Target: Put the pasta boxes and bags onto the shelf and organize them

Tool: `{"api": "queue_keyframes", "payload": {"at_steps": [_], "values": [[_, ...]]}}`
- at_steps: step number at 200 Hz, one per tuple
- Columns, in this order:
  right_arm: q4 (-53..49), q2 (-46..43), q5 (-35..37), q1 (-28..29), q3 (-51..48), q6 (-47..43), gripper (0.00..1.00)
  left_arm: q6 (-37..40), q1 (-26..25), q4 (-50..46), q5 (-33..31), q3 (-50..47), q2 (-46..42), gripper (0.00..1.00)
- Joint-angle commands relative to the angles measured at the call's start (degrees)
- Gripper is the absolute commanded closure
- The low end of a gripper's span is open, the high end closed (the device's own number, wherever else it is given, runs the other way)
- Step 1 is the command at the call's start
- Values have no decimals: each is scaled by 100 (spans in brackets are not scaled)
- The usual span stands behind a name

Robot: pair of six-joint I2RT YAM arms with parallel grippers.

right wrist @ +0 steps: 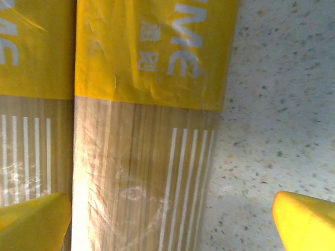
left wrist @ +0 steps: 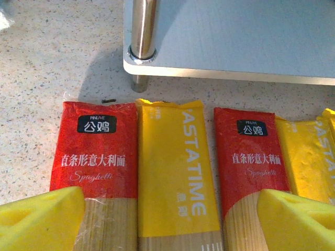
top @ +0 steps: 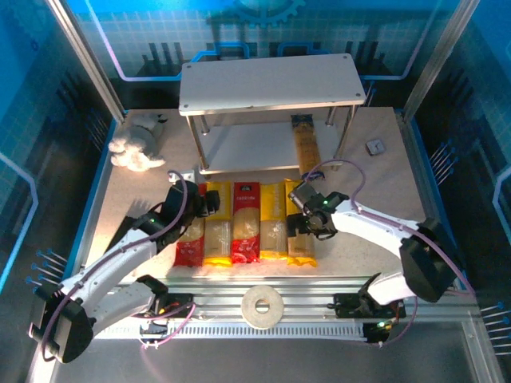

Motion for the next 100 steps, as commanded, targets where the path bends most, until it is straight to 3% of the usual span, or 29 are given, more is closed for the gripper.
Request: {"api": "queue_keyframes", "payload": {"at_steps": [1,100], "values": [[199,301,-101,71,5,105,0,-113,-55,47,-81,-45,-112,13],[399,1189,-259,118,461,-65,1,6,-57,-35,-151,-98,-318,12]]}}
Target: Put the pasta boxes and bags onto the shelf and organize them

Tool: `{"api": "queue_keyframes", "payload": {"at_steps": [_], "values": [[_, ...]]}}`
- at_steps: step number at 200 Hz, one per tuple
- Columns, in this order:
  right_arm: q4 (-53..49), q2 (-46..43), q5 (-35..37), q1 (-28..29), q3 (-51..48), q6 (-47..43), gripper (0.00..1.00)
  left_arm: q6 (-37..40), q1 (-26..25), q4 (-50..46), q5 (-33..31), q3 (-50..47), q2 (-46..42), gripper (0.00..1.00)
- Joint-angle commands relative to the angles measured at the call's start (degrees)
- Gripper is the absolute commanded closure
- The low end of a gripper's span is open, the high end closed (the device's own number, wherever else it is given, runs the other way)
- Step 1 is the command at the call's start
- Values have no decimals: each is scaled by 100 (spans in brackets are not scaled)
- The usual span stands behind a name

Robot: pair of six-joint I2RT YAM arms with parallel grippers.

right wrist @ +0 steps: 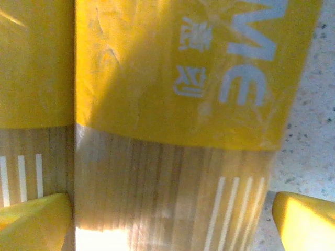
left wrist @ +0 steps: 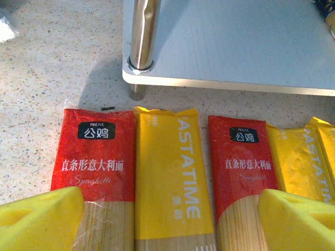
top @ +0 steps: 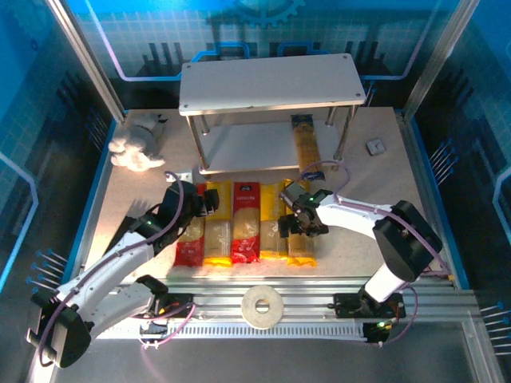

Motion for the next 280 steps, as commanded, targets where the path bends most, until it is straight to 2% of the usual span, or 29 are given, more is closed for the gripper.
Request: {"api": "queue_keyframes", "payload": {"at_steps": [1,54,94,130,186,207,222,228,280], "values": [[43,228,-81,76,186,-33,1,20,-49,-33,-129,-96,-89,12],[40,531,-22,-26,175,-18,2,97,-41,-27,-158,-96,-112,11],[187,653,-174,-233,-45,-36,8,116,-40,-25,-167,-96,-124,11],[309,638,-420,-349,-301,-97,24,140,-40,2,-178,-79,-110,11],[224,391,-558,-281,-456,-170,64,149,-40,-15,-156,-26,-89,11],[16,142,-481,-160,-394,-189,76,149,-40,12,-154,-26,-90,12],[-174,-53,-383,-51,-302,-190,90,144,-40,17,-132,-20,-80,12],[-266,-140,-318,-16,-248,-183,100,136,-39,26,-122,-17,-80,12],[-828,-909,77,248,335,-238,100,125,-40,22,-100,9,-93,13]]}}
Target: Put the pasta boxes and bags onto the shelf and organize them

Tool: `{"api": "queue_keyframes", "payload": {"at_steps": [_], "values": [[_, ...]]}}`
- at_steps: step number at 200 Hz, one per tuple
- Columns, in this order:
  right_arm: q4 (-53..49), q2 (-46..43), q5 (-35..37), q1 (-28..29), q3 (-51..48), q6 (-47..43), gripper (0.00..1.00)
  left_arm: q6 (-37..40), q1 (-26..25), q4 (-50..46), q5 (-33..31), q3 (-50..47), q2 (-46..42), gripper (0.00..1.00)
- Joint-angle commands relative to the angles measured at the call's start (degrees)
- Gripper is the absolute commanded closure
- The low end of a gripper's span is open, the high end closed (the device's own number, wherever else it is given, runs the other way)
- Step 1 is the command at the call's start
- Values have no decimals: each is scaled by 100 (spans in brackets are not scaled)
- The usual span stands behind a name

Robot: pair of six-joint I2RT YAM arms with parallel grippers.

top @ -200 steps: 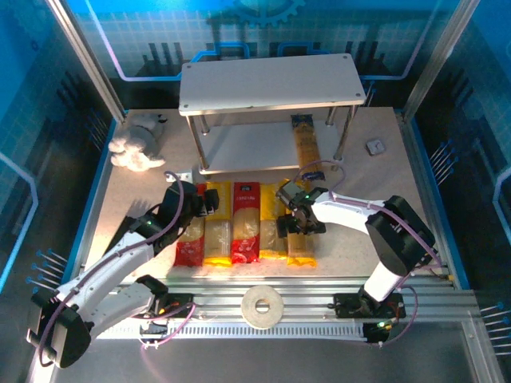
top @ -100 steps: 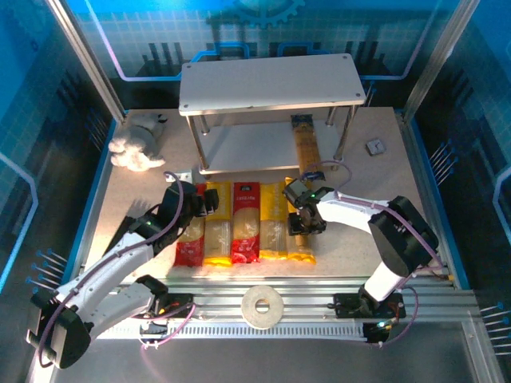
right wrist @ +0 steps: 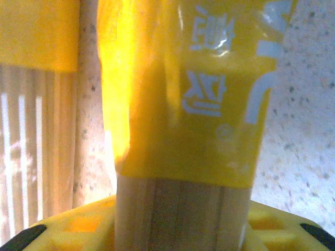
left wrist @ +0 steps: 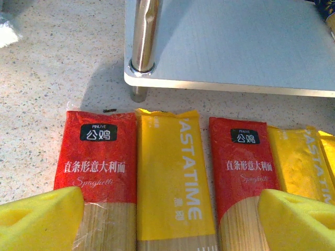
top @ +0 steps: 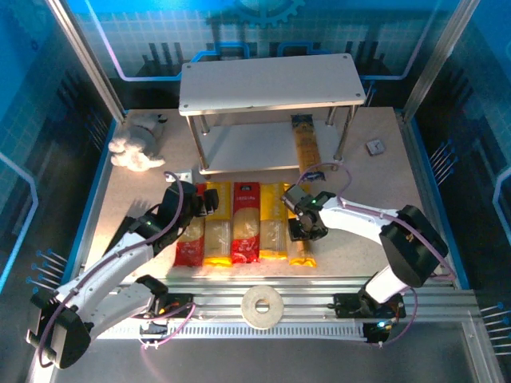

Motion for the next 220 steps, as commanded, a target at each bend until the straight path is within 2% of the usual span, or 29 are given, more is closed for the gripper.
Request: {"api": "queue_keyframes", "payload": {"at_steps": [1,44,107,186,191,201,215,220], "values": [[-416,-477,217,137,466,-91,100,84,-40,18,-57,14,-65,12],[-746,-905,600,207,925,-163,100,92,-40,-1,-80,5,-161,13],[-1073,-1275,760,420,1648,-256,100,73,-35,-55,-107,-36,-282,12],[-810,-1414,867,495,1618,-240,100,69,-40,-51,-82,0,-264,12],[-818,-1381,838,490,1600,-230,93,73,-40,-58,-82,5,-261,12],[-857,-1322,826,492,1525,-191,72,79,-40,-71,-89,13,-261,12],[-832,-1256,716,490,1280,-115,61,91,-40,-89,-73,27,-269,12],[-816,-1228,652,488,1167,-54,52,96,-40,-90,-65,23,-262,11]]}}
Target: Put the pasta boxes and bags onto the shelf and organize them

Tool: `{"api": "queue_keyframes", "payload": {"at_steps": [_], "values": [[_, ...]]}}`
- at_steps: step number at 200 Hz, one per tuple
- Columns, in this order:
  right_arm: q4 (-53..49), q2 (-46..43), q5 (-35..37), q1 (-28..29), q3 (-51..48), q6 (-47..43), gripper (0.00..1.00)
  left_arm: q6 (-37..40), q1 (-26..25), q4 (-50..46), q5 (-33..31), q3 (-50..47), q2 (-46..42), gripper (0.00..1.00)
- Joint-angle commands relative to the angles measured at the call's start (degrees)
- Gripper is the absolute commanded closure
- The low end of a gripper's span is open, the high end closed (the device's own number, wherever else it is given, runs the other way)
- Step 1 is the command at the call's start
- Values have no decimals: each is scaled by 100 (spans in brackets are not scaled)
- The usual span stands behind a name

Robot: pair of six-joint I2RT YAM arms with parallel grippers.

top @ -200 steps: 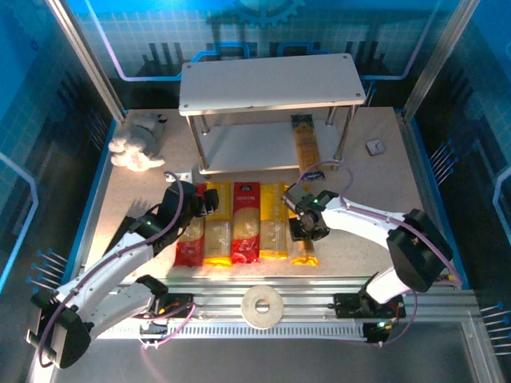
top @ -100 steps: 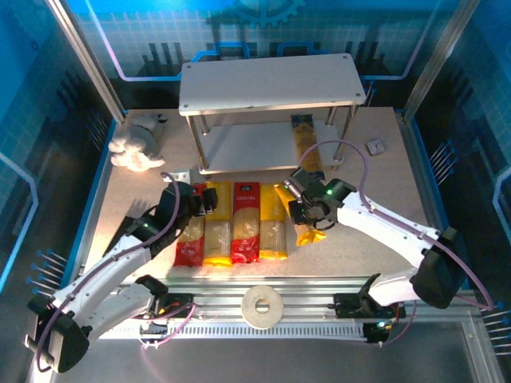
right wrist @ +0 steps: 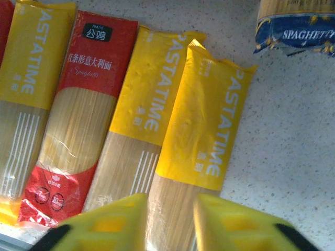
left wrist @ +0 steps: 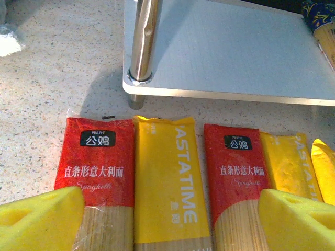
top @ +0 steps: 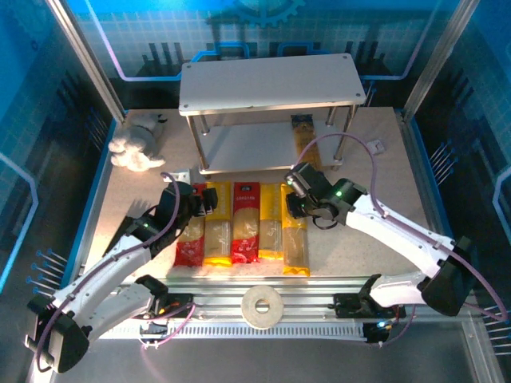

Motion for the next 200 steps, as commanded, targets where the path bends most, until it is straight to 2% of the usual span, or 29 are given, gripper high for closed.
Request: {"api": "queue_keyframes", "payload": {"at_steps": [1,8,22,41,122,200], "values": [[13,144,-131,68,-376,178,49,100,-40,-86,-56,23,-56,11],[54,177,-231,69,-551,279,34,106,-40,-94,-51,27,-55,10],[230,233,-452,77,-895,485,18,130,-39,-87,-21,22,-46,10],[553,355,-605,68,-1263,682,11,122,-39,-76,3,31,-30,10],[1222,1504,-829,-78,-1435,719,1,158,-38,-139,-39,84,-73,10],[1642,1796,-1153,-528,-1853,717,3,193,-40,-145,-107,58,-79,10]]}}
